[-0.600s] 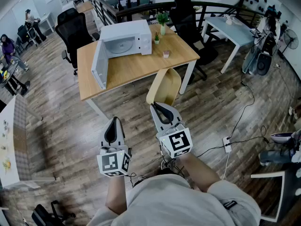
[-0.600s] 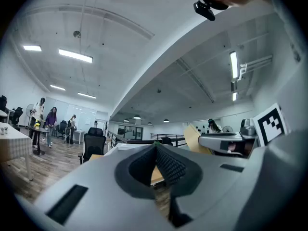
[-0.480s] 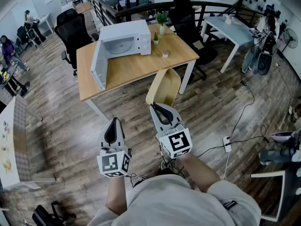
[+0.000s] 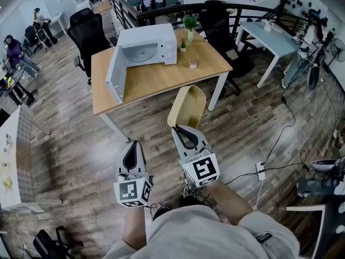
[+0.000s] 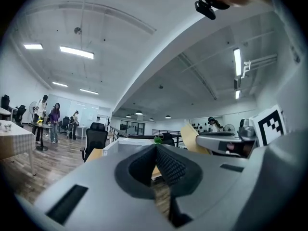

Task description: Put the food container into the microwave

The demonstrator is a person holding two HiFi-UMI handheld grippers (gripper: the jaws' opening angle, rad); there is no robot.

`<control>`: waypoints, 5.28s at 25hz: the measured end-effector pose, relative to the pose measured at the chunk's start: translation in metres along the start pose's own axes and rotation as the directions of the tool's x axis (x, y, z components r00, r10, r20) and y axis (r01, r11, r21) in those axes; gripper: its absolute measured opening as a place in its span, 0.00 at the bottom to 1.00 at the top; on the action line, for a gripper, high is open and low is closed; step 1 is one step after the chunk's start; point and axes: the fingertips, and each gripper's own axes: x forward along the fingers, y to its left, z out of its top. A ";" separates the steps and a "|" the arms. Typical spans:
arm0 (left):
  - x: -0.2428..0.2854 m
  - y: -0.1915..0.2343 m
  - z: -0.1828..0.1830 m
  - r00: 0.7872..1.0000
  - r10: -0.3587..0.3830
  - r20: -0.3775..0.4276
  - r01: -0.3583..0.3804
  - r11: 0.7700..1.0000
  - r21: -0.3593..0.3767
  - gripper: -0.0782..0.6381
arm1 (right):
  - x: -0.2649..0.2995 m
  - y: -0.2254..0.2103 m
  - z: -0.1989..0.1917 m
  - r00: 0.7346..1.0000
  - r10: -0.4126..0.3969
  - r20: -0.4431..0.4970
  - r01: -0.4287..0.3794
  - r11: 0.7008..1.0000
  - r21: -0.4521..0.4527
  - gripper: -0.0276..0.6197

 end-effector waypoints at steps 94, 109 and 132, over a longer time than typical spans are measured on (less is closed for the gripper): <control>0.447 0.189 -0.085 0.960 0.145 -0.238 -0.154 0.988 -0.017 0.13 | 0.439 -0.179 -0.187 0.896 0.405 -0.181 -0.382 0.912 0.147 0.09; 0.476 0.239 -0.109 0.950 0.135 -0.280 -0.157 0.986 -0.058 0.13 | 0.496 -0.153 -0.232 0.818 0.484 -0.310 -0.463 0.874 0.144 0.09; 0.494 0.269 -0.178 0.854 0.393 -0.340 -0.468 0.866 -0.176 0.13 | 0.550 -0.164 -0.290 0.596 0.640 -0.484 -0.683 0.721 0.112 0.09</control>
